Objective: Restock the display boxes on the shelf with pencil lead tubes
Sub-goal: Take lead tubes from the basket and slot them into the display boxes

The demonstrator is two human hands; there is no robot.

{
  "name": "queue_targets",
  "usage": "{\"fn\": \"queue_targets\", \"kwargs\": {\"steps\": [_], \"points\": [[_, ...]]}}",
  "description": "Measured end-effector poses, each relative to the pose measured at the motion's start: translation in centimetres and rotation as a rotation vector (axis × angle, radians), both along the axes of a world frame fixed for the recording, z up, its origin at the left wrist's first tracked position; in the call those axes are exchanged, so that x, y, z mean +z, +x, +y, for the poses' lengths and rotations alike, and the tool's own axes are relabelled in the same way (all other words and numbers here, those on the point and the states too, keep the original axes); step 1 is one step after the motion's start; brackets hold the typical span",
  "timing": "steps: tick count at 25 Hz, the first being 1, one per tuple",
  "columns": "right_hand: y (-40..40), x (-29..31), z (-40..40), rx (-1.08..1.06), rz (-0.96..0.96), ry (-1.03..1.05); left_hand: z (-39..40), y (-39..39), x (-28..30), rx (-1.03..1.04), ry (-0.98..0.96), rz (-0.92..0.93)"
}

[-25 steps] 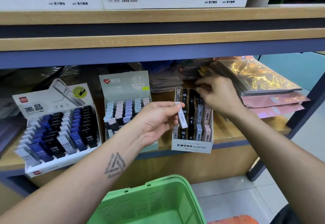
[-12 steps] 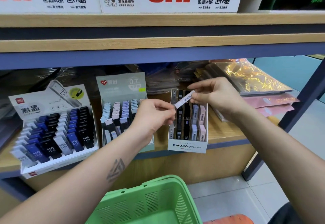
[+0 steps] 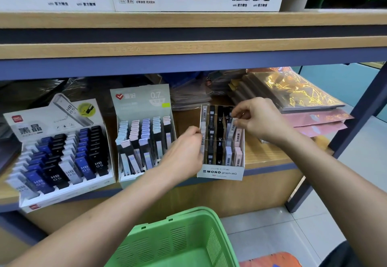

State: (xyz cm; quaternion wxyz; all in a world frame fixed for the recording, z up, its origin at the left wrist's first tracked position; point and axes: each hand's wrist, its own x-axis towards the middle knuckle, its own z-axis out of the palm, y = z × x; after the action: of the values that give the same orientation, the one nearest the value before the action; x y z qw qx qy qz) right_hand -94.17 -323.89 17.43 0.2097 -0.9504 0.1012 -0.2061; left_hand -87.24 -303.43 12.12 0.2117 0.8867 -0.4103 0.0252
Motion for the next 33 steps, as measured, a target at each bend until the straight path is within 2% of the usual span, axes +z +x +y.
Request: {"fn": "queue_targets", "kwargs": {"steps": [4,10,14,20,33], "points": [[0.3,0.3,0.4,0.030,0.002,-0.011,0.2,0.3,0.0,-0.013,0.017,0.005],[1.7,1.5,1.1,0.033,-0.202,0.227,0.2,0.5,0.1,0.006,-0.023,0.015],[4.0,1.1,2.2,-0.006,-0.298,0.088,0.1,0.7,0.0,-0.039,-0.009,0.019],[6.9,-1.4,3.0,0.009,-0.232,-0.166,0.2,1.3,-0.3,-0.039,0.017,0.042],[9.2,-2.9,4.1,-0.123,-0.146,-0.324,0.1,1.6,-0.4,-0.036,0.019,0.064]]}}
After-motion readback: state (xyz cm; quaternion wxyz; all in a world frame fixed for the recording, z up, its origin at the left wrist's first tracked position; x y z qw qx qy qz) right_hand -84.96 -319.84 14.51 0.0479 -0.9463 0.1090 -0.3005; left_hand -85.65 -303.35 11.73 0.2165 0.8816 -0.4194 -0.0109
